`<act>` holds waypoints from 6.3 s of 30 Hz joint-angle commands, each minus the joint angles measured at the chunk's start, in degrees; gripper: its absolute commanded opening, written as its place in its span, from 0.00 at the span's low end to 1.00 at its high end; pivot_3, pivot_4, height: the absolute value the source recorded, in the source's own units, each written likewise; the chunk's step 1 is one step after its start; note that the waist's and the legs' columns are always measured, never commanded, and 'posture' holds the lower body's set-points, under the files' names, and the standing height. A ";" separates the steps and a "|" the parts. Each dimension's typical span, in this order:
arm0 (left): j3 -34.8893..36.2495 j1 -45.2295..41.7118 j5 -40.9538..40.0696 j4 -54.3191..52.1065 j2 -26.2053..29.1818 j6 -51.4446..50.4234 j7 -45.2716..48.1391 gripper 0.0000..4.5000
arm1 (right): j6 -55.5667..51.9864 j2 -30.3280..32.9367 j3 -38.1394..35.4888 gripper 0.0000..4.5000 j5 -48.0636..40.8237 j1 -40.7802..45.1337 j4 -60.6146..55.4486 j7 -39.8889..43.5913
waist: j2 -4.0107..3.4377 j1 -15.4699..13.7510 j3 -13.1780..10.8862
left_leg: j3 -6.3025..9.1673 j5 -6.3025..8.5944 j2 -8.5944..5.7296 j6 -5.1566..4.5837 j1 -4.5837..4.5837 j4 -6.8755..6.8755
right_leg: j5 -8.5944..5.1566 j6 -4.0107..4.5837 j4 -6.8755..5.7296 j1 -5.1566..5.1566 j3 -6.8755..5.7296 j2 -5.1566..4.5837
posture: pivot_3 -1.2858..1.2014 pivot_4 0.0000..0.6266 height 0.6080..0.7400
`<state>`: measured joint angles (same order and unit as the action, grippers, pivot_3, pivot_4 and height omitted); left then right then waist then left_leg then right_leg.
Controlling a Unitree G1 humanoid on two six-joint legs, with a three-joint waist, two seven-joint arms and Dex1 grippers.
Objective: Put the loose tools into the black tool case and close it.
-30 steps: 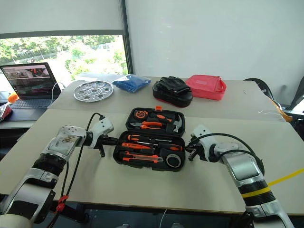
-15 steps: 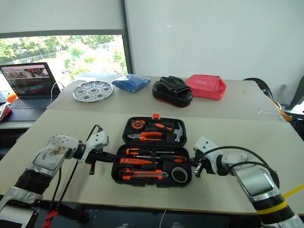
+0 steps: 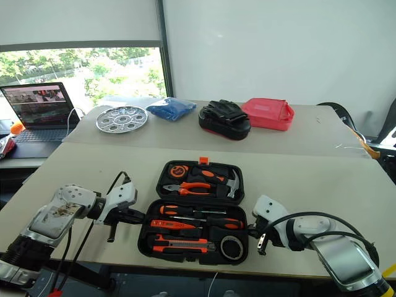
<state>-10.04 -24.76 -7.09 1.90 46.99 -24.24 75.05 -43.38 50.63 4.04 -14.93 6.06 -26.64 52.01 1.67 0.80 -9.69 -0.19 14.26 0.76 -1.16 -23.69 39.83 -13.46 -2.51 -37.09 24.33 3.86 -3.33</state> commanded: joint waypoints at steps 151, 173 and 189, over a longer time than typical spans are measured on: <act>15.87 -6.83 -16.30 -7.53 -20.23 -13.06 -33.36 0.01 | -3.30 -20.79 -12.13 0.00 -8.64 12.66 3.96 -26.42 | 0.01 -0.04 -0.03 | 0.26 -0.14 -0.02 0.26 -0.75 -0.21 | 0.20 -0.02 -0.07 0.93 0.12 -0.19 | 0.52 0.24 1.00; 16.16 9.27 -8.45 -11.85 -19.76 14.52 -36.69 0.01 | 38.18 -19.24 -5.14 0.00 12.07 -4.58 1.34 -25.12 | 0.01 0.03 -0.03 | 0.18 -0.15 -0.01 0.28 -0.58 -0.15 | 0.23 0.01 -0.03 0.79 0.13 -0.11 | 0.52 0.24 1.00; 12.56 10.41 2.14 3.75 -20.20 41.25 -39.12 0.01 | 65.78 -15.00 -4.82 0.00 29.08 -2.93 19.15 -31.86 | 0.00 0.00 -0.02 | -0.04 -0.19 -0.04 0.33 -0.49 -0.15 | 0.31 0.02 -0.01 0.70 0.13 -0.09 | 0.52 0.24 1.00</act>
<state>1.53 -14.90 -5.63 6.16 25.55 13.09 35.62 18.39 34.41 1.26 12.62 3.39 -6.81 22.01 1.66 0.80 -9.70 -0.22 14.08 0.73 -0.83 -24.17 39.68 -13.15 -2.50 -37.10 25.02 3.99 -3.43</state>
